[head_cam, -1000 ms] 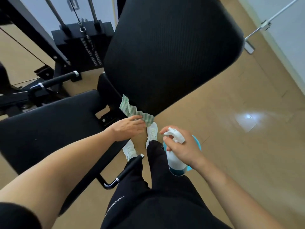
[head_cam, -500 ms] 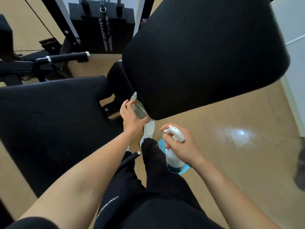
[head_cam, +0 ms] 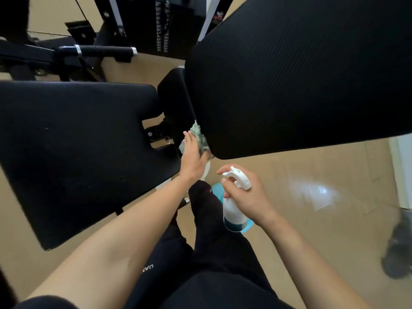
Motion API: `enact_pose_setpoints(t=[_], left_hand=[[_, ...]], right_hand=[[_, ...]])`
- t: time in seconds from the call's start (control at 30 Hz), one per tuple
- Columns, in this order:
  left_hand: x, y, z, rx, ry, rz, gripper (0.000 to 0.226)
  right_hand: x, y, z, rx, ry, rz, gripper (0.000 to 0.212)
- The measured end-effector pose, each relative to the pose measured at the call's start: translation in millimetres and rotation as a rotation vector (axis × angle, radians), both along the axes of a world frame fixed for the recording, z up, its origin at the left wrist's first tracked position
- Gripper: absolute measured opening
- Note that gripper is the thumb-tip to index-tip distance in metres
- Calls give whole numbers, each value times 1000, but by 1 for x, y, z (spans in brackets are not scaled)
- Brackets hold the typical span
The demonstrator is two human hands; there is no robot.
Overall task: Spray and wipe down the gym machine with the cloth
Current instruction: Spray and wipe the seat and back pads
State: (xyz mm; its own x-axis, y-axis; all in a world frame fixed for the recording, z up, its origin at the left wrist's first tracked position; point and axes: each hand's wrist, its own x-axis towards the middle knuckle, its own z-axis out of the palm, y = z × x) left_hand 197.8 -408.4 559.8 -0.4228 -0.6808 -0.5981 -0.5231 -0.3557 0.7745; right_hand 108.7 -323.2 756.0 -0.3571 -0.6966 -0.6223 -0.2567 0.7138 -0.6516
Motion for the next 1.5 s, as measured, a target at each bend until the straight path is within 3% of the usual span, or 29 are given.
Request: enact_pose_setpoints(t=[0.1, 0.17, 0.3, 0.43, 0.6, 0.7, 0.77, 0.87, 0.93, 1.0, 1.1, 1.3, 1.5], left_hand=[[9, -13, -4, -74, 85, 88, 76], [5, -31, -3, -92, 92, 208, 80], [-8, -86, 0, -128, -116, 354, 92], [-11, -124, -6, -258, -166, 459, 77], [-9, -103, -19, -306, -50, 553, 63], [-5, -65, -34, -223, -23, 540, 57], [-5, -47, -38, -76, 60, 547, 67], [-4, -28, -35, 80, 102, 596, 111], [-3, -13, -37, 159, 101, 652, 120], [-5, -2, -40, 173, 184, 603, 105], [-17, -9, -52, 35, 195, 468, 87], [-32, -99, -56, -125, 111, 364, 76], [-29, -189, -62, -293, 105, 264, 79]], right_hand=[[3, -6, -8, -1, -23, 33, 18], [5, -10, -13, -2, -33, 58, 18], [9, -23, -26, -18, -36, 87, 20], [11, -34, -48, -11, -8, 142, 18], [2, -49, -73, 39, -70, 231, 15], [-5, -54, -83, 59, -81, 274, 18], [-9, -53, -89, 76, -70, 323, 18], [-14, -50, -94, 94, -107, 340, 19], [-16, -46, -94, 101, -145, 315, 20], [-19, -43, -94, 96, -169, 296, 21], [-20, -35, -96, 87, -167, 288, 21], [-22, -22, -105, 82, -132, 232, 22], [-13, -16, -113, 85, -79, 193, 20]])
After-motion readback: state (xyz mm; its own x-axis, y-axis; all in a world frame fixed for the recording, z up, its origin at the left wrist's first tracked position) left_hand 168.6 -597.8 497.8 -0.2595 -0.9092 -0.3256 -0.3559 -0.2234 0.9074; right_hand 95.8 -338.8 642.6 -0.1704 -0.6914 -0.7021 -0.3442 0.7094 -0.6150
